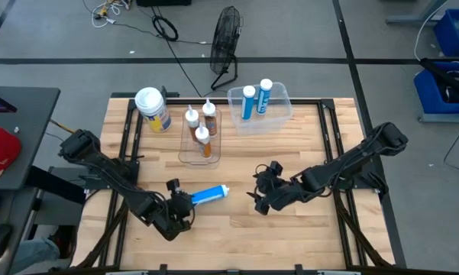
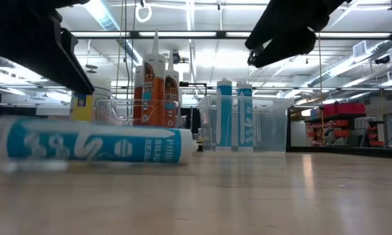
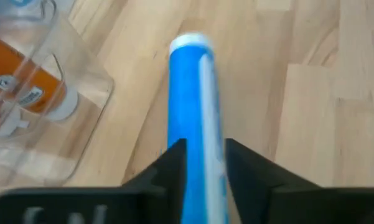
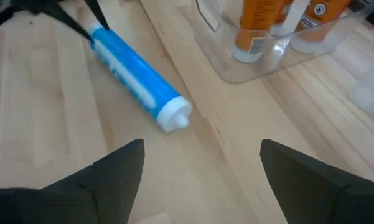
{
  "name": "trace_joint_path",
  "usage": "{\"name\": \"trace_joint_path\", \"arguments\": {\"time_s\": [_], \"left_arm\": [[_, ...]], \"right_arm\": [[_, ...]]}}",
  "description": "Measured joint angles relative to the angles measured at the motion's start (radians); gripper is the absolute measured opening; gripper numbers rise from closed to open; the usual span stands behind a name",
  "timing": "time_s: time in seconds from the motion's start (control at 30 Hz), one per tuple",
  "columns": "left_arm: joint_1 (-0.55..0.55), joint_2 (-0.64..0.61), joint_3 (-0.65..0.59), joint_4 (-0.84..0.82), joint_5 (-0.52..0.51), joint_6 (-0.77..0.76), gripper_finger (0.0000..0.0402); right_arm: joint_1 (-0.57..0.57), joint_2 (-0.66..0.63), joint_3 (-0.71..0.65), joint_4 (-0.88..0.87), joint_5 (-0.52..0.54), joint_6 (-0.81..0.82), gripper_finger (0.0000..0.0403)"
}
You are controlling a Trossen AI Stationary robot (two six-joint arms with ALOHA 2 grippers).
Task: Pick & place silicon tubes, Sealant and Lysol wipes
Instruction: Put the blue sealant into the white bin
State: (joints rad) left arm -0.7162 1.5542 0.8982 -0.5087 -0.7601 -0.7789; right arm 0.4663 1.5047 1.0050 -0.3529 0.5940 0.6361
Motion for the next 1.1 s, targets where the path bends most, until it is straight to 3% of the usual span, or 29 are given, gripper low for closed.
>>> {"name": "trace_joint_path", "arguments": {"time_s": [0.2, 0.33, 0.43, 0.73, 0.9, 1.1], "left_arm": [[0.000, -0.014, 0.000, 0.004, 0.005, 0.033, 0.0017], [0.019, -0.014, 0.000, 0.004, 0.061, 0.042, 0.0007], [0.050, -0.014, 0.000, 0.020, 0.086, 0.074, 0.0043], [0.115, -0.014, 0.001, 0.000, 0.179, 0.085, 0.0203], [0.110, -0.014, 0.001, -0.171, 0.191, -0.048, 0.0259], [0.084, -0.014, 0.001, -0.413, 0.224, -0.193, 0.0295]], "right_arm": [[0.033, 0.000, 0.000, -0.009, 0.047, 0.038, 0.0327], [0.041, 0.000, 0.000, -0.003, 0.076, 0.045, 0.0327], [0.042, 0.000, 0.000, 0.008, 0.079, 0.045, 0.0327], [0.033, 0.033, 0.000, 0.074, 0.081, 0.036, 0.0327], [0.024, 0.071, 0.000, 0.104, 0.078, 0.037, 0.0327], [0.004, 0.114, 0.000, 0.156, 0.061, 0.010, 0.0327]]}}
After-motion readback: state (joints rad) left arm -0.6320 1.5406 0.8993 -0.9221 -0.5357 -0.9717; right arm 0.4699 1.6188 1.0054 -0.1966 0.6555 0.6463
